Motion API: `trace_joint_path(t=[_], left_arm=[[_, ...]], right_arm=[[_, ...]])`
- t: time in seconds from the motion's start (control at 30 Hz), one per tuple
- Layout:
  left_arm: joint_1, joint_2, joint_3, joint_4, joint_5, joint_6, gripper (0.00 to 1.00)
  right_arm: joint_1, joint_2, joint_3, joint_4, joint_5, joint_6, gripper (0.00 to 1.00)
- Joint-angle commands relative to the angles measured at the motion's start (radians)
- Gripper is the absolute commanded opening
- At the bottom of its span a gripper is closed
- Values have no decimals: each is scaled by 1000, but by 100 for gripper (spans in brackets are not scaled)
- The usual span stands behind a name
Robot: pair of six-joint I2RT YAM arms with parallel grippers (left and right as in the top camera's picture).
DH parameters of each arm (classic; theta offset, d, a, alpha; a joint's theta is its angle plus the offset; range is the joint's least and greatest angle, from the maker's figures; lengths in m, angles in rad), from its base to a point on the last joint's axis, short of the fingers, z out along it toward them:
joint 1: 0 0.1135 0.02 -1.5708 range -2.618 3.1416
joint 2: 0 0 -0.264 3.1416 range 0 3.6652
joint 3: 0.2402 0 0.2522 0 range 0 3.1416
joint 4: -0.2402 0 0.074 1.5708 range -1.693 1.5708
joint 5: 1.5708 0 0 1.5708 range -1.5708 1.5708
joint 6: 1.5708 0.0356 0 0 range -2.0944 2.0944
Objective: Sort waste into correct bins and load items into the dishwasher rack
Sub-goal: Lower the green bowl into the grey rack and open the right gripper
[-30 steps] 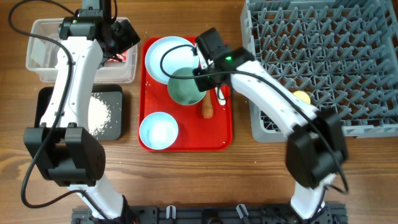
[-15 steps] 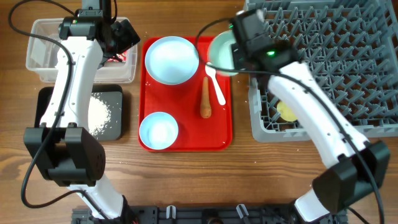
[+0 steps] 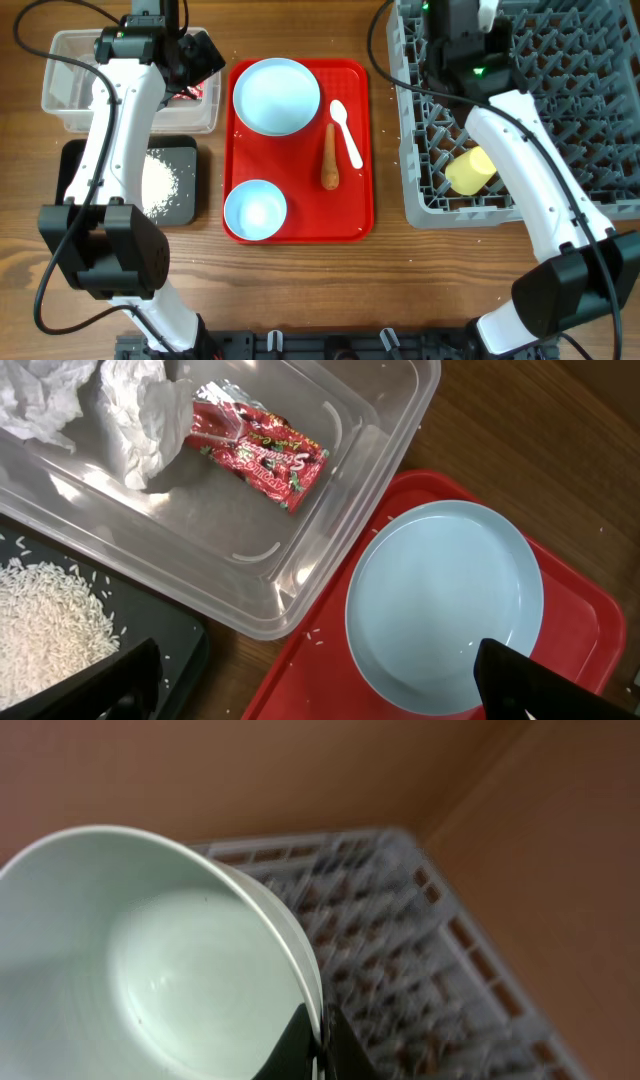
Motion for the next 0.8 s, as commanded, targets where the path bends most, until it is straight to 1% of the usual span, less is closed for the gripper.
trace_joint_path(t=[0.0, 0.17, 0.23, 0.37, 0.5, 0.67, 0.77], left_arm=[[2, 0, -6, 1, -7, -13, 100], [2, 0, -6, 1, -7, -14, 100], [2, 0, -6, 1, -7, -14, 100], [2, 0, -6, 1, -7, -13, 100], [2, 0, -6, 1, -7, -13, 100], [2, 0, -6, 1, -7, -13, 100], [2, 0, -6, 1, -7, -13, 100]], right_arm=[[-9, -17, 21, 116, 98, -162, 4], [-11, -16, 21, 274, 118, -320, 4], [-22, -12, 21, 301, 118, -342, 4], [-50, 19, 21, 301, 118, -344, 4], [-77, 87, 21, 333, 111, -419, 4], [-78, 217, 21, 512, 114, -604, 4], [-78, 292, 21, 577, 114, -641, 4]])
